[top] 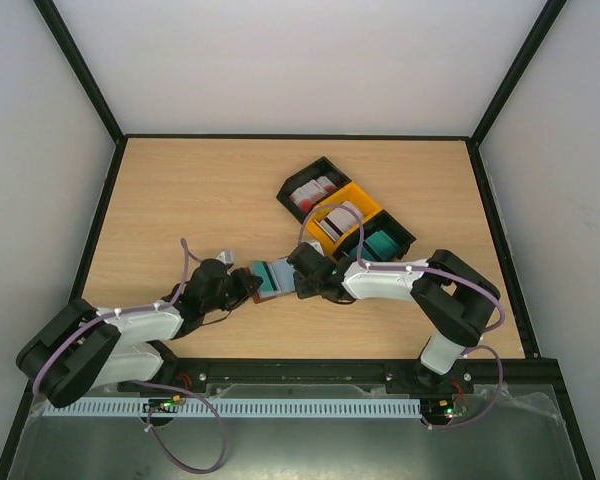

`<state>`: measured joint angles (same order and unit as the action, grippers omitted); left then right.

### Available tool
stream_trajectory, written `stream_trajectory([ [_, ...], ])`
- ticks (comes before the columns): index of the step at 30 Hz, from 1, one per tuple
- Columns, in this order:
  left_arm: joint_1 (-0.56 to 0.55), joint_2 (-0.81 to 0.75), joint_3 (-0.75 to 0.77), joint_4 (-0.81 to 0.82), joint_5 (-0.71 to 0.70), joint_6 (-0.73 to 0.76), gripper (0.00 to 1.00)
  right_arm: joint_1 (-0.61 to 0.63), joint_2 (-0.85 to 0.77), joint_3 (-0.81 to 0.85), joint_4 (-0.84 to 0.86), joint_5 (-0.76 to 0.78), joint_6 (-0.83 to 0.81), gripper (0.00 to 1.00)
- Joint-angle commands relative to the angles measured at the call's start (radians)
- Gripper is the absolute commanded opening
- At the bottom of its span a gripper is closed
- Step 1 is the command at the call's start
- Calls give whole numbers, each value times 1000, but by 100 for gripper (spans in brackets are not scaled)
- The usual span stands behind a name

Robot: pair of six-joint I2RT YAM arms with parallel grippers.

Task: Put the credit cards into the card holder
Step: Insert the credit card into the card holder.

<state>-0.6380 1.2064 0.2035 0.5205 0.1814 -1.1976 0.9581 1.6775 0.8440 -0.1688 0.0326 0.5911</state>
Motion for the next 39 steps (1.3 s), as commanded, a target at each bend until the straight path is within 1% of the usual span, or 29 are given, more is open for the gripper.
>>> stream_trajectory([
  [1,5,28,-18,76,21,-6,2,8,7,0,-22,12,23,40],
  [8,6,56,-25,150,33,-2,2,7,9,-19,-1,-3,39,32],
  [10,6,68,-20,150,34,2,2,7,10,-20,0,-2,39,31],
  [14,6,90,-28,174,39,-12,2,7,8,-20,2,-3,67,31],
  [27,6,113,-37,222,45,-41,2,7,4,-29,14,-29,65,31],
  [33,5,118,-34,214,36,-48,2,7,6,-34,22,-38,71,31],
  [39,3,153,-32,233,53,-62,2,8,4,-36,26,-41,74,31],
])
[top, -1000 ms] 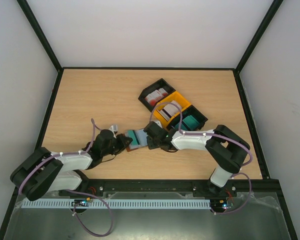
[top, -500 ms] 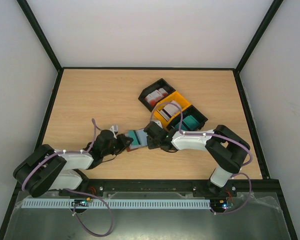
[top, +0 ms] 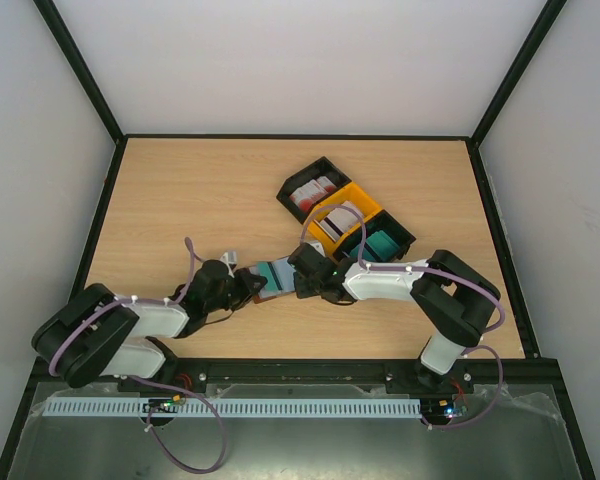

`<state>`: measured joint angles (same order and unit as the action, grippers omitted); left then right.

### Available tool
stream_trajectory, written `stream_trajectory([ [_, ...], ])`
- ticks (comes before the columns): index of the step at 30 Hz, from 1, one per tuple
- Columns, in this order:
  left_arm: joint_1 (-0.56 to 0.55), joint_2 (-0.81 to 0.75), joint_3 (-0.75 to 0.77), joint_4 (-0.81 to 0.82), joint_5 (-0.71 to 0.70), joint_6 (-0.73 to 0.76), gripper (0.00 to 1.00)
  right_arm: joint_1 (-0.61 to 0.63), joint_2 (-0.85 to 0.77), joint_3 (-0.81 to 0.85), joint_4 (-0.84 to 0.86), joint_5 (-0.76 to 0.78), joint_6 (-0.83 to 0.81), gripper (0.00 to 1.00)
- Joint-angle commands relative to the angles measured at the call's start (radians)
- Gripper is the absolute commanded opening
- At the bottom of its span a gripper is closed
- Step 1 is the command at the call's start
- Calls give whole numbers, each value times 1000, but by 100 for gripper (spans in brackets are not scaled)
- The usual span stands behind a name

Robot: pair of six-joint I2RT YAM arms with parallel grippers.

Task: Put the credit cards into the card holder
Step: Insert the credit card into the card holder.

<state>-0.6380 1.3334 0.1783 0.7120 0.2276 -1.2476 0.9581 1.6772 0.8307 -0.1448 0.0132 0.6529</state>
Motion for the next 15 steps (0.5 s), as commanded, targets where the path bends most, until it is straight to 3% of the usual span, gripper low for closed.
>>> stream_trajectory([
  [1,3,32,-8,49,10,-14,2,7,4,-22,2,-21,12,31],
  [15,-11,102,10,108,29,-24,2,8,3,-27,10,-32,15,31],
])
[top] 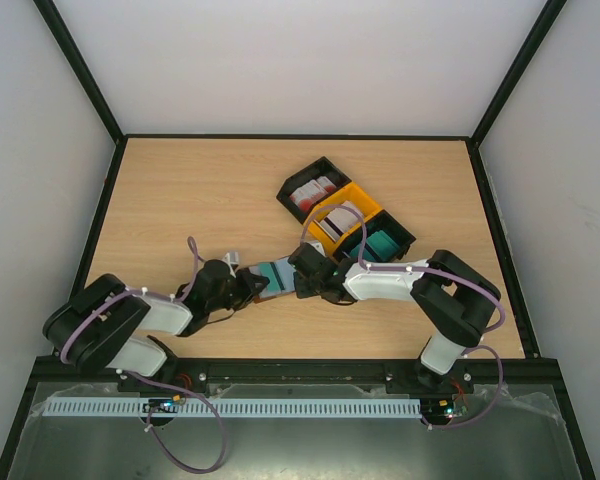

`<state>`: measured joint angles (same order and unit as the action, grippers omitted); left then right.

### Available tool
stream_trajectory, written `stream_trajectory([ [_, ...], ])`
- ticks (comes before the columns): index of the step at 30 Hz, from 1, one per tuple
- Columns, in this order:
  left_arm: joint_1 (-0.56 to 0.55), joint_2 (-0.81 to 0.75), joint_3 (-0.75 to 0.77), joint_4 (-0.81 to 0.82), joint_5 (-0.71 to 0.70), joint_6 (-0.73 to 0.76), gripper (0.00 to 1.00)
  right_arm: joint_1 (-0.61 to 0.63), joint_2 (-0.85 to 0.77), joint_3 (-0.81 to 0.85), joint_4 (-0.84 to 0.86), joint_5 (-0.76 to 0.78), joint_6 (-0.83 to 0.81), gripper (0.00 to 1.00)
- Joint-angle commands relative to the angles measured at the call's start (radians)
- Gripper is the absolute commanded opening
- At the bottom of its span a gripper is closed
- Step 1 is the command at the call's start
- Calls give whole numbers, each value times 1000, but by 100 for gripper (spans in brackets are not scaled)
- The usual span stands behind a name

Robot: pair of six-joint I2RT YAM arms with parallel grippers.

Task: Put the credit cards into the card holder
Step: Insert the credit card into the card holder.

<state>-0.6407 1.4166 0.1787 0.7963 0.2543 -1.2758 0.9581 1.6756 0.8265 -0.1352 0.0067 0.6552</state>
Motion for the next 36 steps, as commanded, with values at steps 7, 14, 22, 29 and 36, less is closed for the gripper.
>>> stream_trajectory([
  [7,-28,67,17,50,12,-15,2,8,10,-21,5,-39,21,31],
  [14,-43,103,45,54,5,-19,2,8,14,-23,8,-45,24,31],
  [22,-56,141,68,-3,-35,2,4,7,17,-22,12,-49,31,32],
  [29,-83,134,120,-153,-55,36,10,8,13,-25,15,-46,38,35],
  [36,-94,61,182,-396,-117,83,21,7,-12,-14,2,-14,58,37],
])
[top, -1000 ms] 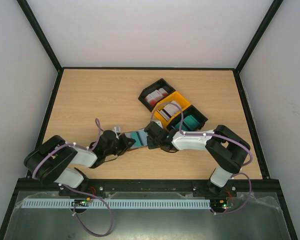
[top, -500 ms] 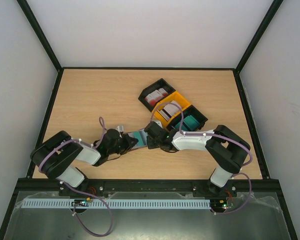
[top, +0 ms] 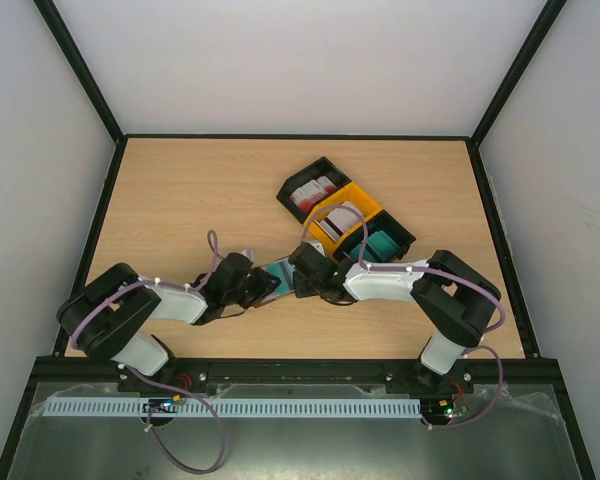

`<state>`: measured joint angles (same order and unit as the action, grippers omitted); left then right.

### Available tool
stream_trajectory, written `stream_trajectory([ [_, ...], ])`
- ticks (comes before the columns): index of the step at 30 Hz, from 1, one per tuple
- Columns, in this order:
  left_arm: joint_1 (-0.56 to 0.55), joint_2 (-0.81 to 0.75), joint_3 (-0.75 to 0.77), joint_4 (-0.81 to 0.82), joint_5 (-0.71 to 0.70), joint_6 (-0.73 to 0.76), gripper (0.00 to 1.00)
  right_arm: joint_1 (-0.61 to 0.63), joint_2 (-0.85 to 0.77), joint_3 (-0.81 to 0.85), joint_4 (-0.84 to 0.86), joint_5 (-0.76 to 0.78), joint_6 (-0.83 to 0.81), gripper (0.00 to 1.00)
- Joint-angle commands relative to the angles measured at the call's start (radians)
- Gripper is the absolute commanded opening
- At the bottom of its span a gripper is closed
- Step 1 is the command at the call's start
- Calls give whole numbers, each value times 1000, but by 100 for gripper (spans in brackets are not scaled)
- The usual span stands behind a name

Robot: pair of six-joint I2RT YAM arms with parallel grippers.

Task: Put the credit cards into the card holder
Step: Insert the credit card into the card holder.

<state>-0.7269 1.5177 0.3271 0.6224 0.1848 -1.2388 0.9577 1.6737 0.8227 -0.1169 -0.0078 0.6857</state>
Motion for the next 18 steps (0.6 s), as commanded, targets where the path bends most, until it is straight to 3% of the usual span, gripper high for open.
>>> stream_trajectory([
  [1,-8,-50,47,-264,-51,55,24,7,-15,-8,-21,7,34,38],
  [8,-8,-113,94,-407,-42,93,46,7,-23,15,-42,22,40,42],
  [13,-9,-153,116,-447,-37,105,50,6,-30,29,-40,-4,36,43],
  [18,-9,-176,209,-672,-115,151,57,6,-38,35,-35,-18,40,47],
])
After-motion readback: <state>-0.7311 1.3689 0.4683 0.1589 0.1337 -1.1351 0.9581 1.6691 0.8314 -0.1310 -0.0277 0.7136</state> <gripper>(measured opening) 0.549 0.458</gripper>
